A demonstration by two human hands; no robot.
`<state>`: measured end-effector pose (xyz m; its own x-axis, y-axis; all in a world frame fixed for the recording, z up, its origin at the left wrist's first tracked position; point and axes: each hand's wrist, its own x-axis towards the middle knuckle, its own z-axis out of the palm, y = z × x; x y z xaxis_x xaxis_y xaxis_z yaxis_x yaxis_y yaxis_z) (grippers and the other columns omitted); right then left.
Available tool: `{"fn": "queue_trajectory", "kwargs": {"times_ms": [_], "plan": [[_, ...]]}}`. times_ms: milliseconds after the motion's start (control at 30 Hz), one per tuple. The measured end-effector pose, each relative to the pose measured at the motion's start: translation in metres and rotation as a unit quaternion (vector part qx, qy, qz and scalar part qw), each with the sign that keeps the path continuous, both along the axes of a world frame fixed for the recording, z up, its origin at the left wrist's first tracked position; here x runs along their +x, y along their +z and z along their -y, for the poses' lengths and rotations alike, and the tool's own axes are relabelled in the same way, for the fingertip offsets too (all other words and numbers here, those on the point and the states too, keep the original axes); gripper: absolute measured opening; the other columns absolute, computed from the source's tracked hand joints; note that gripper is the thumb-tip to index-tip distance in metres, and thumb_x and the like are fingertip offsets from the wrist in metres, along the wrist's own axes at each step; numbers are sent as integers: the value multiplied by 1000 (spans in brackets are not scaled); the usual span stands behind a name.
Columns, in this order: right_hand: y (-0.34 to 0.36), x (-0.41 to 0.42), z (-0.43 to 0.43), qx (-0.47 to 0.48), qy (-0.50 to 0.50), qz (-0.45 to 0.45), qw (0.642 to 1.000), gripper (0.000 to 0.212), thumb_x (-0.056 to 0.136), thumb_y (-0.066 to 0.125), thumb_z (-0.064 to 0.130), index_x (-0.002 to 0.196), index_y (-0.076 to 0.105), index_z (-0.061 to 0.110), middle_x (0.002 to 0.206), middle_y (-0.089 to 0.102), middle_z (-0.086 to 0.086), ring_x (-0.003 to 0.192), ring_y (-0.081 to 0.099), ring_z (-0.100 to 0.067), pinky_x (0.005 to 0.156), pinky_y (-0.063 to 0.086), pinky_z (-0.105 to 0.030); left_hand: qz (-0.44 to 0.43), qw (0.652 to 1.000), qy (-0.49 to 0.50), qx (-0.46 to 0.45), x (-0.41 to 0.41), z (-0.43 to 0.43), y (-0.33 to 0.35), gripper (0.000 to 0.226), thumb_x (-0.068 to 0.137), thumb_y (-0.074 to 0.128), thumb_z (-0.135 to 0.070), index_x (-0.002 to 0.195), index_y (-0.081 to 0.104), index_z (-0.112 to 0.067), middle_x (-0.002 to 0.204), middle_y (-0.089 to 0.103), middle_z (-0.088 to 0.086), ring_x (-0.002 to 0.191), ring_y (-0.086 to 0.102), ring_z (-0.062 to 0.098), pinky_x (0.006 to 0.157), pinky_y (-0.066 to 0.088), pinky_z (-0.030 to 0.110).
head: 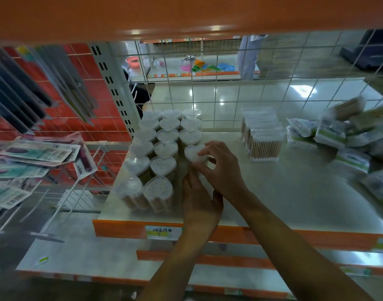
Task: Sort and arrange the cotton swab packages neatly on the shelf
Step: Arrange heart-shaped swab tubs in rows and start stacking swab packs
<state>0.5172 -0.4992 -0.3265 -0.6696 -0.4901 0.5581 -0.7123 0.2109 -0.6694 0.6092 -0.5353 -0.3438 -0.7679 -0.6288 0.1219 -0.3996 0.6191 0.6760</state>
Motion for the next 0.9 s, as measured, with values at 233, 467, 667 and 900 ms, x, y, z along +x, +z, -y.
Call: {"fn": "queue_trajectory", "kwargs": {"times_ms": [233, 467, 667, 900], "plan": [[-3, 0, 8, -3, -3, 21, 1000, 34, 77, 74, 21, 102, 58, 5, 110, 57, -8, 94, 56, -14, 76, 55, -32, 11, 1000, 6, 5, 3, 2, 2, 89, 88, 59, -32, 151, 0, -13, 156, 17, 5, 141, 26, 19, 111, 31, 28], [-3, 0, 14, 2, -12, 46, 999, 38, 78, 75, 23, 105, 56, 5, 108, 57, -8, 94, 57, -15, 78, 55, -32, 4, 1000, 9, 14, 1, 5, 4, 87, 89, 60, -30, 151, 1, -14, 157, 14, 4, 143, 20, 18, 109, 26, 24], [-2, 0, 18, 0, -13, 48, 999, 37, 78, 75, 24, 104, 57, 6, 106, 58, -8, 94, 58, -16, 78, 55, -32, 14, 1000, 16, 10, 1, 8, 2, 87, 90, 58, -30, 152, 0, -14, 158, 12, 3, 144, 17, 17, 111, 23, 24], [-3, -1, 21, 4, -17, 48, 999, 41, 77, 75, 25, 107, 56, 5, 109, 57, -9, 95, 57, -15, 78, 55, -33, 12, 1000, 15, -8, 1, 8, 1, 88, 89, 58, -31, 152, -2, -13, 158, 10, 3, 145, 13, 15, 109, 12, 17]]}}
